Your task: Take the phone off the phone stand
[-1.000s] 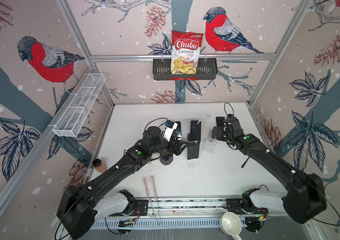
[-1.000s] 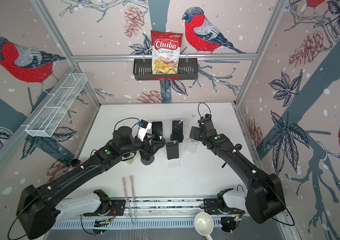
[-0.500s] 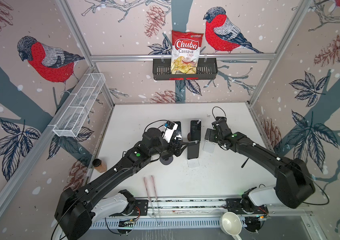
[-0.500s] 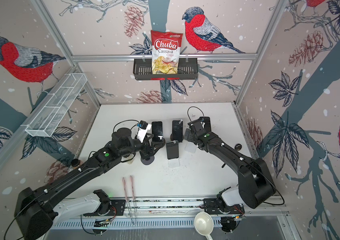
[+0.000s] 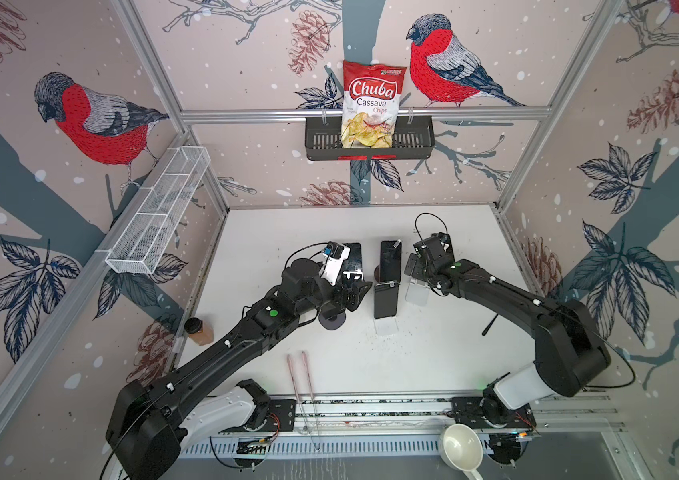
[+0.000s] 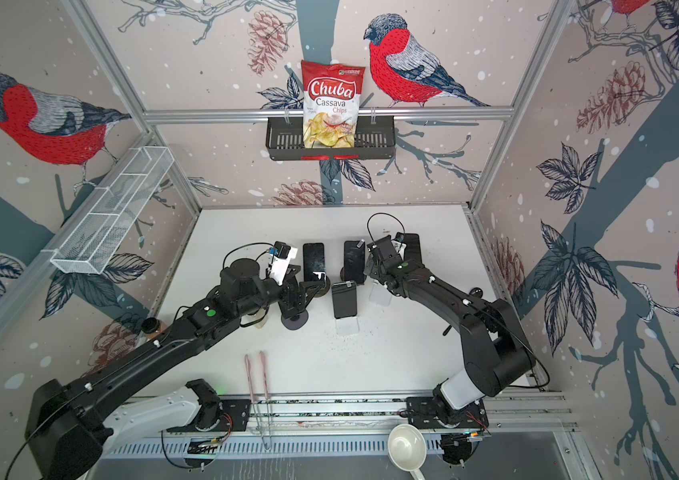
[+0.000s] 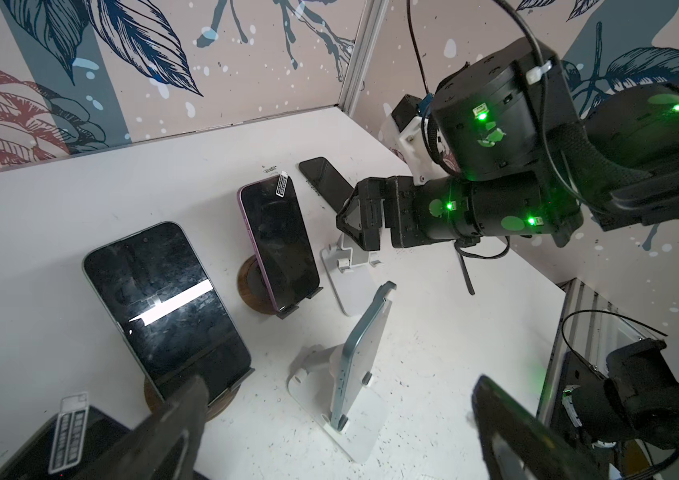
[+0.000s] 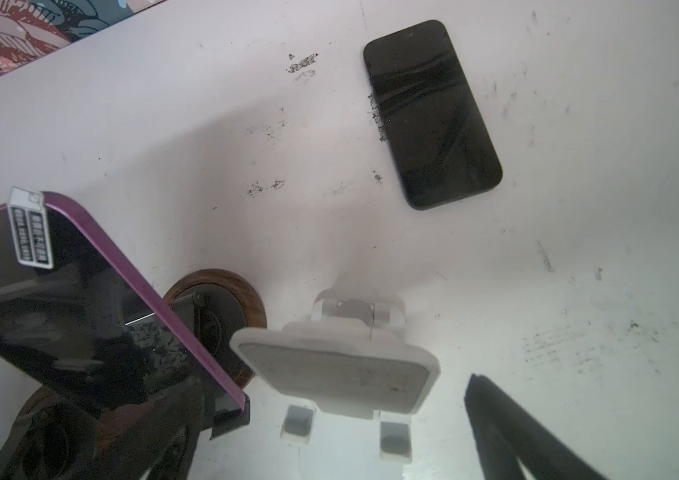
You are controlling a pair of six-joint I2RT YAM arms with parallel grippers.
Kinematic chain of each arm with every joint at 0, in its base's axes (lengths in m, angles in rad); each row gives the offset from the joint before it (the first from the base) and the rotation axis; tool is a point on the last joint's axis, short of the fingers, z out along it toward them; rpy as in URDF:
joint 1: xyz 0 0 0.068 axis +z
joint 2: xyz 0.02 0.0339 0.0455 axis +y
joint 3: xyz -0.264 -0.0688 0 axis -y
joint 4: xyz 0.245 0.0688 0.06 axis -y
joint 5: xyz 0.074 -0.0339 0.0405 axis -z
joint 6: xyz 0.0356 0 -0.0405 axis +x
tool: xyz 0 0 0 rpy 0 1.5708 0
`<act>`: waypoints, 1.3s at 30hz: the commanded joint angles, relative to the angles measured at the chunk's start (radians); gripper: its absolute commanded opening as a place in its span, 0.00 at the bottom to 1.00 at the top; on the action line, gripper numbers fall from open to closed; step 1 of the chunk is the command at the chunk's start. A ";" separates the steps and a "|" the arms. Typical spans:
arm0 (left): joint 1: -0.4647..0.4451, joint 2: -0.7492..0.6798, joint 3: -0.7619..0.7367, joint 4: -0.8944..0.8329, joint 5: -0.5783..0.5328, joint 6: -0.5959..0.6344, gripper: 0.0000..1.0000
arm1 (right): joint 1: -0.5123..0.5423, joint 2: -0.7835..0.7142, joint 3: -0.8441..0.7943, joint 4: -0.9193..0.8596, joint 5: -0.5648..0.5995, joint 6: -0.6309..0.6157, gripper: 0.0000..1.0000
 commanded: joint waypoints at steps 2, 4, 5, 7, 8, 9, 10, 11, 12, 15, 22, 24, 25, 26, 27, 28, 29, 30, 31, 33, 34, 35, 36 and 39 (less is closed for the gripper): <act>-0.002 0.007 -0.006 0.042 -0.015 0.019 0.98 | 0.011 0.008 0.003 0.014 0.058 0.055 0.96; -0.002 0.011 -0.008 0.046 -0.014 0.020 0.98 | 0.014 0.018 0.005 0.017 0.062 0.063 0.93; -0.002 0.011 -0.009 0.046 -0.014 0.020 0.98 | 0.014 0.024 0.008 0.017 0.062 0.066 0.91; -0.002 0.012 -0.007 0.047 -0.016 0.021 0.98 | 0.015 0.038 0.014 0.018 0.062 0.069 0.88; -0.002 0.012 -0.008 0.048 -0.015 0.022 0.98 | 0.016 0.044 0.016 0.019 0.065 0.071 0.86; -0.002 0.011 -0.008 0.047 -0.015 0.022 0.98 | 0.016 0.050 0.018 0.022 0.066 0.071 0.86; -0.002 0.011 -0.009 0.048 -0.016 0.024 0.98 | 0.016 0.056 0.021 0.021 0.068 0.072 0.85; -0.002 0.010 -0.009 0.048 -0.014 0.025 0.98 | 0.017 0.061 0.023 0.022 0.073 0.073 0.84; -0.002 0.010 -0.008 0.049 -0.014 0.026 0.98 | 0.017 0.066 0.024 0.025 0.074 0.074 0.82; -0.002 0.008 -0.010 0.049 -0.014 0.028 0.98 | 0.017 0.077 0.027 0.026 0.079 0.073 0.75; -0.002 0.008 -0.013 0.053 -0.014 0.028 0.98 | 0.017 0.093 0.032 0.023 0.102 0.060 0.72; -0.002 0.009 -0.015 0.053 -0.015 0.029 0.98 | 0.017 0.086 0.026 0.033 0.106 0.044 0.71; -0.002 0.010 -0.015 0.056 -0.017 0.028 0.98 | 0.017 0.083 0.023 0.040 0.109 0.035 0.72; -0.002 0.010 -0.015 0.055 -0.016 0.028 0.98 | 0.017 0.077 0.017 0.053 0.113 0.015 0.72; -0.002 0.010 -0.015 0.056 -0.017 0.030 0.98 | 0.017 0.072 0.010 0.063 0.115 -0.003 0.72; -0.002 0.010 -0.015 0.056 -0.019 0.030 0.98 | 0.016 0.065 0.002 0.077 0.119 -0.024 0.72; -0.002 0.010 -0.015 0.056 -0.019 0.030 0.98 | 0.016 0.056 -0.008 0.098 0.121 -0.050 0.71; -0.002 0.010 -0.015 0.056 -0.020 0.030 0.98 | 0.014 0.050 -0.018 0.112 0.122 -0.070 0.72; -0.002 0.011 -0.014 0.056 -0.021 0.031 0.98 | 0.011 0.045 -0.024 0.120 0.125 -0.087 0.72; -0.002 0.010 -0.015 0.056 -0.023 0.030 0.98 | 0.004 0.037 -0.035 0.141 0.126 -0.125 0.72; -0.002 0.010 -0.015 0.058 -0.023 0.031 0.98 | -0.002 0.034 -0.039 0.149 0.128 -0.142 0.72; -0.002 0.008 -0.016 0.059 -0.023 0.029 0.98 | -0.009 0.031 -0.042 0.157 0.123 -0.160 0.72; -0.002 0.008 -0.016 0.060 -0.023 0.030 0.98 | -0.016 0.030 -0.041 0.161 0.113 -0.170 0.72; -0.002 0.008 -0.015 0.060 -0.023 0.027 0.98 | -0.036 0.027 -0.032 0.154 0.062 -0.172 0.81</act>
